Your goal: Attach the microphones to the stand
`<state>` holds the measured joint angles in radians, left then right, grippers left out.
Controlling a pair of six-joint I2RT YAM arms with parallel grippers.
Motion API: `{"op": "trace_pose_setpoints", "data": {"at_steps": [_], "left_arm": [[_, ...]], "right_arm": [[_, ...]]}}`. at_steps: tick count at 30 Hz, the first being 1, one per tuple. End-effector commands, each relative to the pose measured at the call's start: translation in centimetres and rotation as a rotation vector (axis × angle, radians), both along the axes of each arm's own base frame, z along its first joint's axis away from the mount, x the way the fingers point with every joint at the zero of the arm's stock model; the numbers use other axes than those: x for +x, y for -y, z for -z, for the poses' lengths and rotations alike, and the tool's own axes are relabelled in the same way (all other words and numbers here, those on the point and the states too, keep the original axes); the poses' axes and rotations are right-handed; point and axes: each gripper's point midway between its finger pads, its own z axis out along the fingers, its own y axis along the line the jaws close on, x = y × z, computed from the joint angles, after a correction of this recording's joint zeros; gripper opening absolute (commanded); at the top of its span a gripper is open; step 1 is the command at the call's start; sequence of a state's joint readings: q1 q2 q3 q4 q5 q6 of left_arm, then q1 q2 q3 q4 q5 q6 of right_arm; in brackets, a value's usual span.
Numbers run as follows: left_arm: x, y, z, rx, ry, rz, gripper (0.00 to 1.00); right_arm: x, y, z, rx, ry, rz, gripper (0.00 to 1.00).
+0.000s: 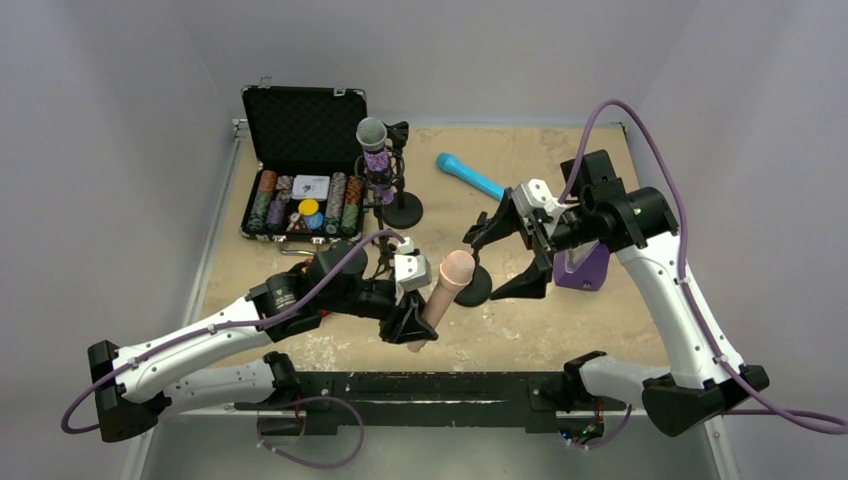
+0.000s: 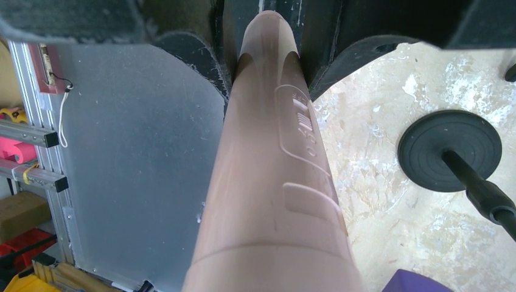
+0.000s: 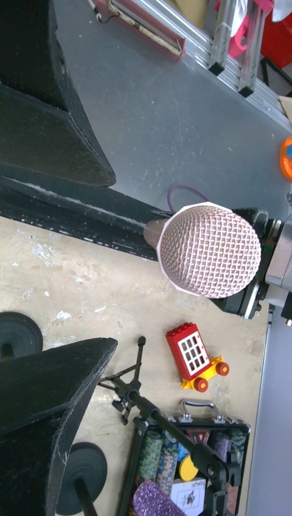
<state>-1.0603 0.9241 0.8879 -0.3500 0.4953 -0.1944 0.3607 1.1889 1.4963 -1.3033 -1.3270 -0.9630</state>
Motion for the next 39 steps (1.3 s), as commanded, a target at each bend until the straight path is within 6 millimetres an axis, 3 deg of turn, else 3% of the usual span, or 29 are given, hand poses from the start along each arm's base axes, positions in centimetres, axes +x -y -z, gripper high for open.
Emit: {"op": "trace_pose_setpoints", "data": {"at_steps": [1, 14, 32, 39], "left_arm": [[0.0, 0.9, -1.8, -0.076, 0.006, 0.020, 0.00], [0.0, 1.4, -1.5, -0.076, -0.014, 0.027, 0.00], [0.4, 2.3, -1.2, -0.066, -0.036, 0.022, 0.00], [1.0, 2.4, -0.9, -0.038, -0.050, -0.012, 0.00]], "right_arm": [[-1.2, -0.5, -0.9, 0.022, -0.019, -0.043, 0.98], [-1.8, -1.4, -0.2, 0.009, -0.067, -0.094, 0.98], [-2.6, -2.9, -1.9, 0.022, -0.086, -0.178, 0.97], [-3.0, -3.8, -1.5, -0.014, -0.100, -0.196, 0.85]]}}
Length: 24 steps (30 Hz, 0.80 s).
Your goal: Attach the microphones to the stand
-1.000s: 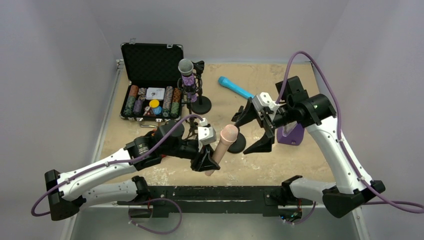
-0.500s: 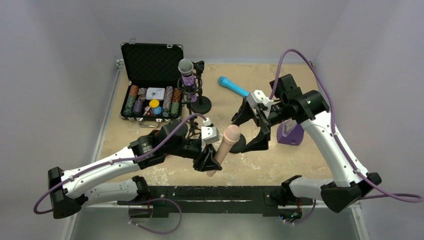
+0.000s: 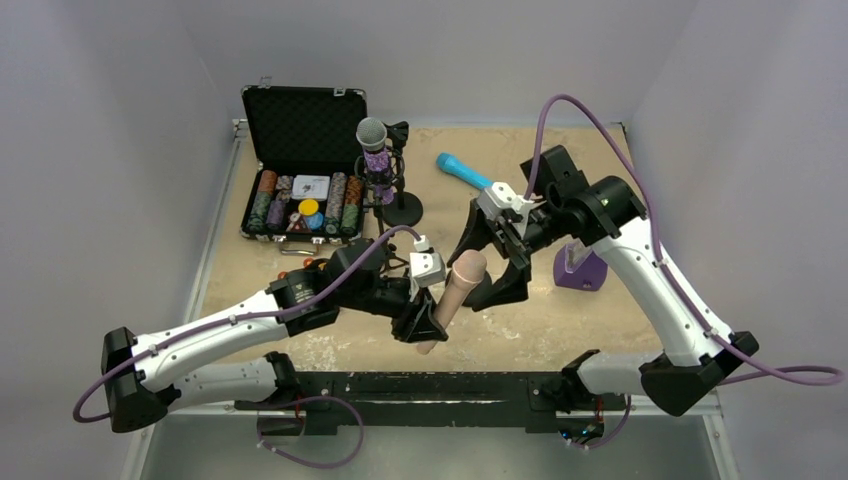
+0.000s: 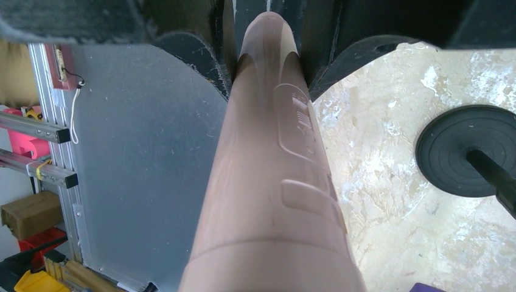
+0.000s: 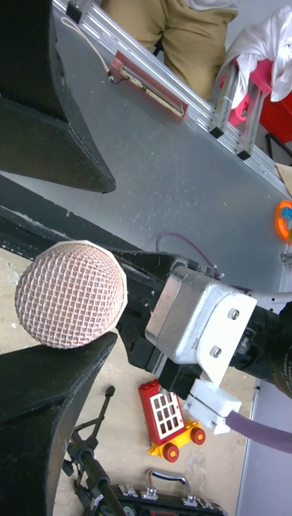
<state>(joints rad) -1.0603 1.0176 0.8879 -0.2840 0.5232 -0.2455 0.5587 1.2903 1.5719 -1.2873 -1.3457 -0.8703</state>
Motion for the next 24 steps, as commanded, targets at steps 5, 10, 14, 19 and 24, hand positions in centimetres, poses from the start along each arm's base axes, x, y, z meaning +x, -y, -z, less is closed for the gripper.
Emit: {"op": "trace_pose_setpoints", "data": {"at_steps": [5, 10, 14, 19, 24], "left_arm": [[1.0, 0.4, -2.2, -0.054, 0.028, -0.047, 0.00], [1.1, -0.3, -2.7, -0.088, 0.057, -0.075, 0.00], [1.2, -1.2, -3.6, -0.155, 0.098, -0.107, 0.00], [1.2, -2.5, -4.3, -0.240, 0.131, -0.150, 0.00], [0.7, -2.0, -4.0, -0.235, 0.111, -0.110, 0.00]], "right_arm": [[0.3, -0.5, -0.3, -0.021, -0.007, 0.018, 0.63], [0.4, -0.4, 0.4, -0.039, -0.010, 0.044, 0.36], [0.5, -0.2, 0.8, -0.049, -0.001, 0.065, 0.26], [1.0, 0.1, 1.1, -0.049, -0.006, 0.092, 0.24], [1.1, -0.1, 0.2, -0.042, -0.012, 0.087, 0.54]]}}
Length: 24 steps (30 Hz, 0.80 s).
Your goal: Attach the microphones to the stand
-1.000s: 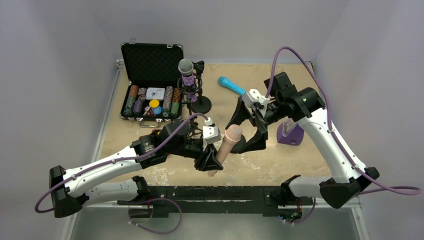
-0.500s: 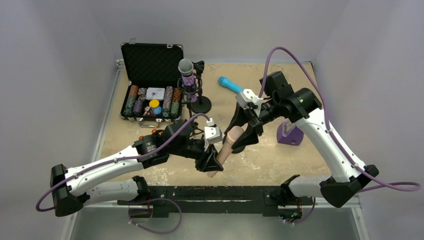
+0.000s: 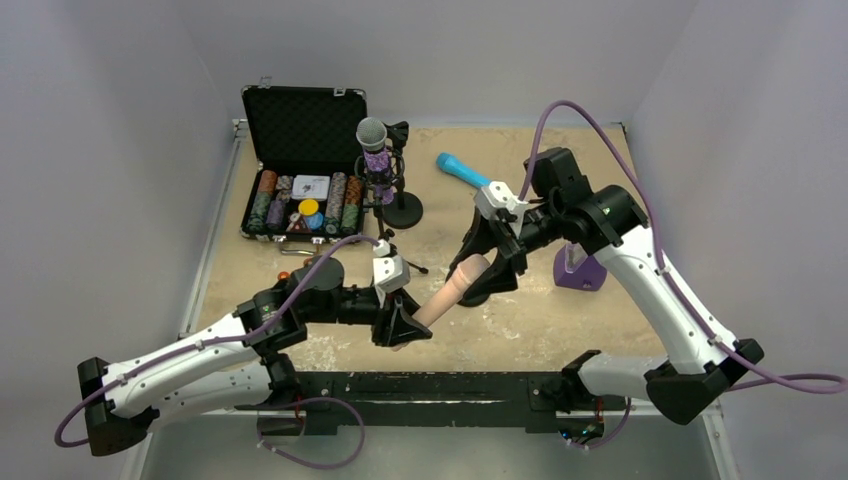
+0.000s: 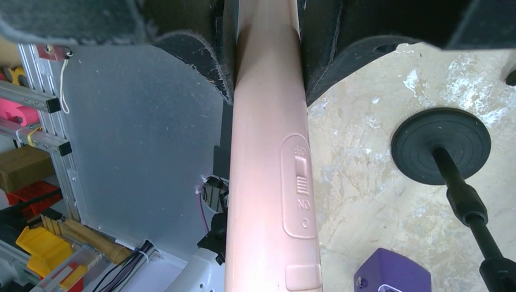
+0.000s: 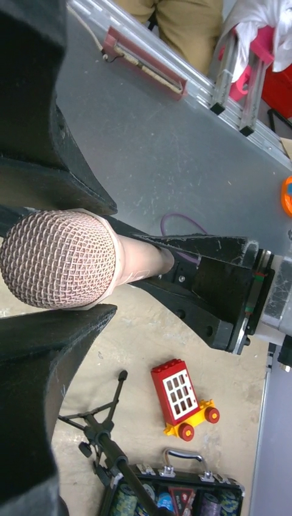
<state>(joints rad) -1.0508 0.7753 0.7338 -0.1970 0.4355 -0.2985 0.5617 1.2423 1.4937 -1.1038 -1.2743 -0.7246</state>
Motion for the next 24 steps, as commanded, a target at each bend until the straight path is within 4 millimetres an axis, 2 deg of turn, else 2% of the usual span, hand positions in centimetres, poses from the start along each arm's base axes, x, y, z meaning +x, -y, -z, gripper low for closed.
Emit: {"op": "trace_pose_setpoints", "data": {"at_steps": [1, 3, 7, 10, 17, 24], "left_arm": [[0.7, 1.1, -2.3, -0.082, 0.050, 0.002, 0.00], [0.7, 1.1, -1.8, -0.062, 0.043, 0.003, 0.00], [0.8, 0.2, -0.8, -0.040, 0.055, -0.021, 0.00], [0.6, -0.9, 0.1, -0.026, 0.070, -0.039, 0.00], [0.6, -3.6, 1.4, 0.034, 0.128, -0.084, 0.00], [1.0, -5.7, 1.6, 0.054, 0.190, -0.145, 0.00]], "right_arm": [[-0.2, 0.3, -1.4, -0.007, -0.027, 0.014, 0.68], [-0.2, 0.6, -2.2, 0.001, -0.002, 0.017, 0.84], [1.2, 1.9, -4.3, 0.042, 0.055, 0.087, 0.91], [2.7, 3.4, -4.5, 0.054, 0.095, 0.161, 0.93], [5.4, 5.7, -0.7, -0.063, 0.223, 0.280, 0.95], [7.1, 6.5, 0.9, -0.098, 0.316, 0.270, 0.95]]}}
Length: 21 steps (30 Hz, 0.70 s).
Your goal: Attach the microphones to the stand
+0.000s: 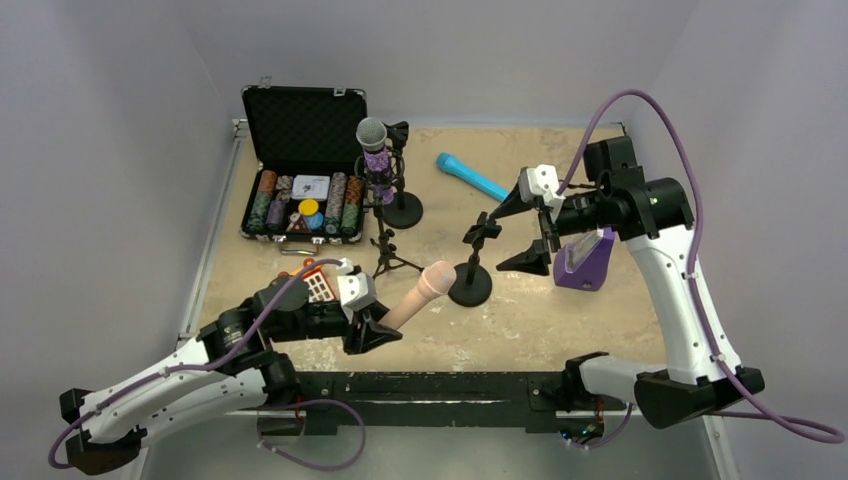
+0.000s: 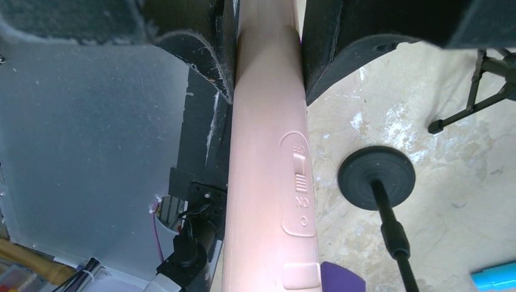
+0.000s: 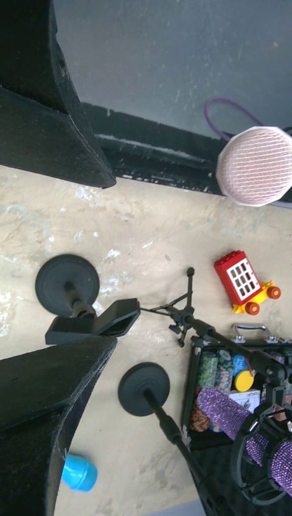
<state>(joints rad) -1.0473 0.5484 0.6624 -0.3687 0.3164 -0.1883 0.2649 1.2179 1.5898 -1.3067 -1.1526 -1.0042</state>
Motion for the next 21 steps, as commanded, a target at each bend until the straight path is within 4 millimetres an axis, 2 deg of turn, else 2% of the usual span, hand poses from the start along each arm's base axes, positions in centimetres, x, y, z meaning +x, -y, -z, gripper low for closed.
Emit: {"op": "trace_pose_setpoints", "data": {"at_steps": [1, 10, 15, 21], "left_arm": [[1.0, -1.3, 0.0, 0.010, 0.072, -0.059, 0.00], [1.4, -2.5, -0.4, -0.015, 0.107, -0.111, 0.00], [1.4, -3.0, -0.8, -0.026, 0.124, -0.127, 0.00], [1.4, -3.4, -1.0, -0.027, 0.131, -0.132, 0.00]], "right_arm": [[0.9, 0.6, 1.5, -0.052, 0.103, -0.033, 0.95], [3.8, 1.0, 3.8, -0.143, 0.207, -0.093, 0.96], [4.6, 0.2, 3.4, -0.135, 0.196, -0.144, 0.95], [5.1, -1.2, 4.4, -0.176, 0.160, -0.189, 0.94]]}}
